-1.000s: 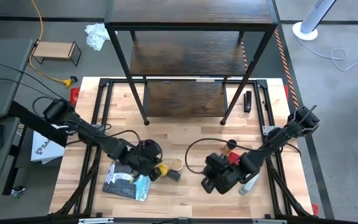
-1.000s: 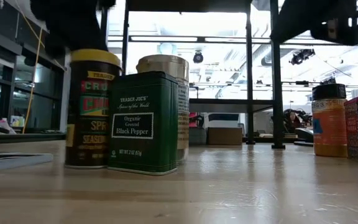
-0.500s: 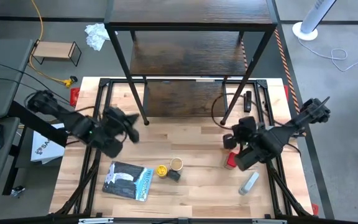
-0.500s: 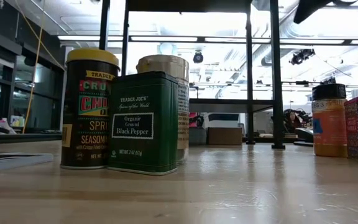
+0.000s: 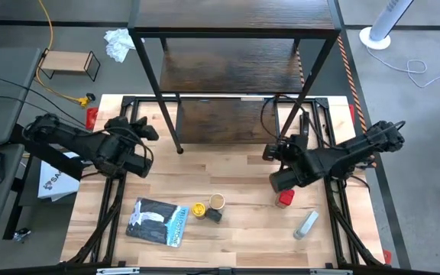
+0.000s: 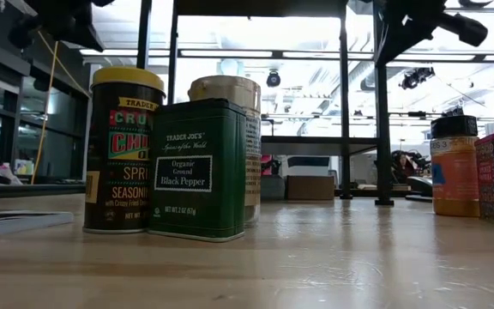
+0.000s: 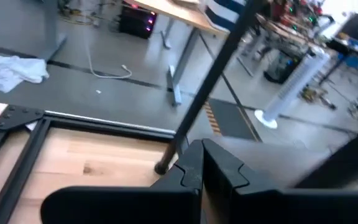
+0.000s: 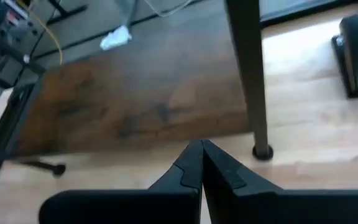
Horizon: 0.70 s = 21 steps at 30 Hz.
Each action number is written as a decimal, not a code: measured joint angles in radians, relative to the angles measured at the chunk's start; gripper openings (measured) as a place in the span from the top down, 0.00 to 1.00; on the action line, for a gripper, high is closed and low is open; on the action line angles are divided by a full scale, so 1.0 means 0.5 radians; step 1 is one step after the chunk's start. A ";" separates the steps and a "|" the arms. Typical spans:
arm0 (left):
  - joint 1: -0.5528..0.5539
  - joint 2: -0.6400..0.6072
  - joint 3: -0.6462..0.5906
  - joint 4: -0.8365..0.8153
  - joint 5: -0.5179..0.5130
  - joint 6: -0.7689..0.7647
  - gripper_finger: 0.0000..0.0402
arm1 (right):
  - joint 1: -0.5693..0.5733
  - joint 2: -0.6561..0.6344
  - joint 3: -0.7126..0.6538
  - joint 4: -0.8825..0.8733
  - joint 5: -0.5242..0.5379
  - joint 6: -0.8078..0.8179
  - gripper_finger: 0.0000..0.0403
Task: Shelf spices
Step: Put the gold seasoning bottle on the shelf
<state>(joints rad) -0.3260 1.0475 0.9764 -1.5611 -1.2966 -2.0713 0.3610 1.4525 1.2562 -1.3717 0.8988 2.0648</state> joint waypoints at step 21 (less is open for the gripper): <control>-0.622 -0.225 0.001 1.125 1.181 1.545 1.00 | 0.037 -0.044 0.291 0.399 -0.960 -2.169 1.00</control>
<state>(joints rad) -0.6369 0.9349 0.9768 -0.9984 -0.7059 -1.2987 0.3798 1.4307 1.4016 -1.1724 0.4190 0.9806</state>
